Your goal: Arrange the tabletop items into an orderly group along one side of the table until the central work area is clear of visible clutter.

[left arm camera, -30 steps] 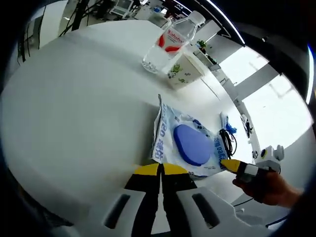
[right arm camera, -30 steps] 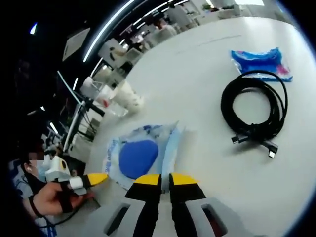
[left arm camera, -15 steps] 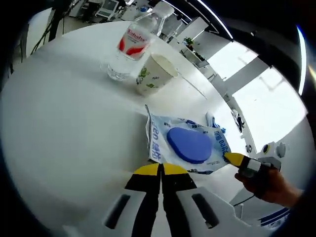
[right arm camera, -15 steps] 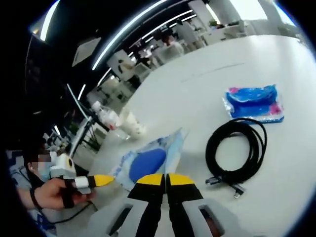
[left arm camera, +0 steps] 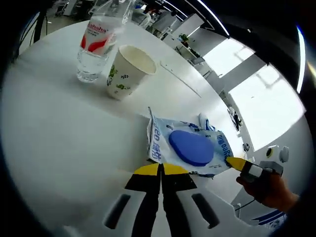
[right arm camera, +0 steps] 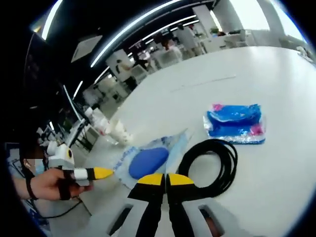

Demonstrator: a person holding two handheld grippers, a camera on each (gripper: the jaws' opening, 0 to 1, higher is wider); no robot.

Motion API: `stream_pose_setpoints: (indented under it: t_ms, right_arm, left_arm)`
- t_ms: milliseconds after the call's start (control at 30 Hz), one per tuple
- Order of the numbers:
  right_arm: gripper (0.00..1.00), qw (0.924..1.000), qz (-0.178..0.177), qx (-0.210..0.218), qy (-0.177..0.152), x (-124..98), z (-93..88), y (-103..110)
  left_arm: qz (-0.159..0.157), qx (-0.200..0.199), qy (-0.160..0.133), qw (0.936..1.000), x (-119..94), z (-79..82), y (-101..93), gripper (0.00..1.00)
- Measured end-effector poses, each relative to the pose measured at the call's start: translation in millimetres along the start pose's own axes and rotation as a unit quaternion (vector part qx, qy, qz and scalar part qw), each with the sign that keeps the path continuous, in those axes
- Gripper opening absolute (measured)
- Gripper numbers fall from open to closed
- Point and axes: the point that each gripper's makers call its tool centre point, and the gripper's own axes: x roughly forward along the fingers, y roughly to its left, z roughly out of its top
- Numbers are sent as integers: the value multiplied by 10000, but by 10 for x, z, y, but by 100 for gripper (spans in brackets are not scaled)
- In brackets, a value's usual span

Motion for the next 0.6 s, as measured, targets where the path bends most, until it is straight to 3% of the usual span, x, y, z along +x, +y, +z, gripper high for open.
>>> stream_pose_setpoints:
  t_ms: [367,600]
  right_arm:
    - [0,9998,78,-109,118,310,234,-65]
    - [0,9995,2,-65,305,549,299,-210]
  left_arm:
    - [169,-220,-180,9995,192,256,90,0]
    - [339,-655,-322,9968,306,256,125,0]
